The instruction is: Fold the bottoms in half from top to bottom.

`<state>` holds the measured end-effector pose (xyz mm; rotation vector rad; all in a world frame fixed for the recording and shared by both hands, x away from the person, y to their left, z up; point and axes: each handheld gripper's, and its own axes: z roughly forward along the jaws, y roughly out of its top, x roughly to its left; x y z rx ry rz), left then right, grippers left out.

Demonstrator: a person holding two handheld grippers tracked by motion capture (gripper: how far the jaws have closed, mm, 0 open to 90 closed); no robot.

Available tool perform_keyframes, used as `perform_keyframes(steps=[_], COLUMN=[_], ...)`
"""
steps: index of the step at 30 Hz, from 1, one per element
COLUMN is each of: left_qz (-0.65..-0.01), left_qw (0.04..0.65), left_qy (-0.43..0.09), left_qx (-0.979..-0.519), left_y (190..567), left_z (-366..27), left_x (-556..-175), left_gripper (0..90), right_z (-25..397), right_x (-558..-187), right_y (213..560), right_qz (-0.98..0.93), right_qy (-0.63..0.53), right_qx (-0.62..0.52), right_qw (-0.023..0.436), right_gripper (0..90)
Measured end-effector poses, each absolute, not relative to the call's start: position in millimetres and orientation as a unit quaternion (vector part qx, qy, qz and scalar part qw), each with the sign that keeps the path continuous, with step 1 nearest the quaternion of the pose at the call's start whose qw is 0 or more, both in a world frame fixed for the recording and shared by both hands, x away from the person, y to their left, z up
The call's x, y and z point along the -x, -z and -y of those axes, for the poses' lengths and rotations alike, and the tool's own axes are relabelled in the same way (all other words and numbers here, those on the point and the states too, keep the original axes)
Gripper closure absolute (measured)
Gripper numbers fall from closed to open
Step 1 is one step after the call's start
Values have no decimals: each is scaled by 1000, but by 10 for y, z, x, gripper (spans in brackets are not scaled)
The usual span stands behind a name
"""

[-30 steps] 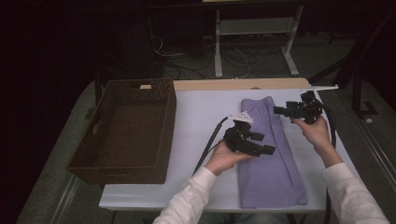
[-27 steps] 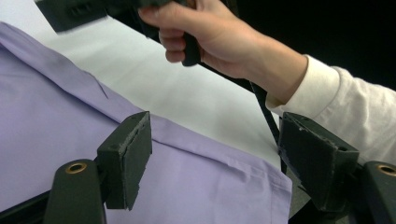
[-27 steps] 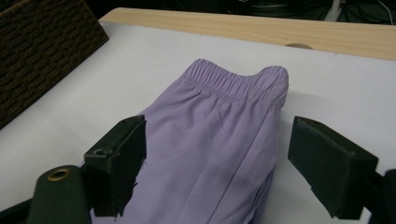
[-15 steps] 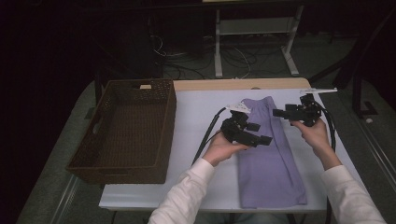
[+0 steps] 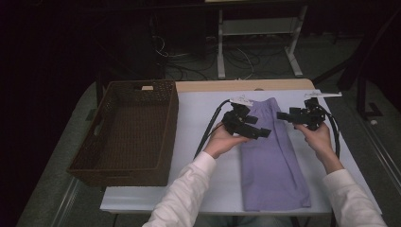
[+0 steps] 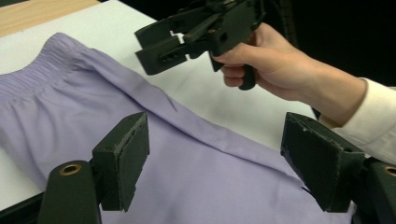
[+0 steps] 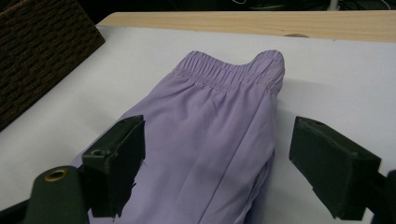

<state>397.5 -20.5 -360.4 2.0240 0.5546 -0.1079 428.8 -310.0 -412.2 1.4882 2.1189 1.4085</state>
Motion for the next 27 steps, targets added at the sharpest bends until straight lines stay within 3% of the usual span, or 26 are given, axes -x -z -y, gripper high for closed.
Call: perform_keyframes(steps=[27], left_qz=[-351], left_qw=[471], left_qy=[3], left_qx=[-809], left_y=[4112], left_z=[154], left_x=[-4702], left_gripper=[221], right_z=[3171], right_x=[-4453], right_y=[4276], right_qz=[-693], right_qy=[-455], right_qx=[-548], right_qw=[115], right_gripper=[215])
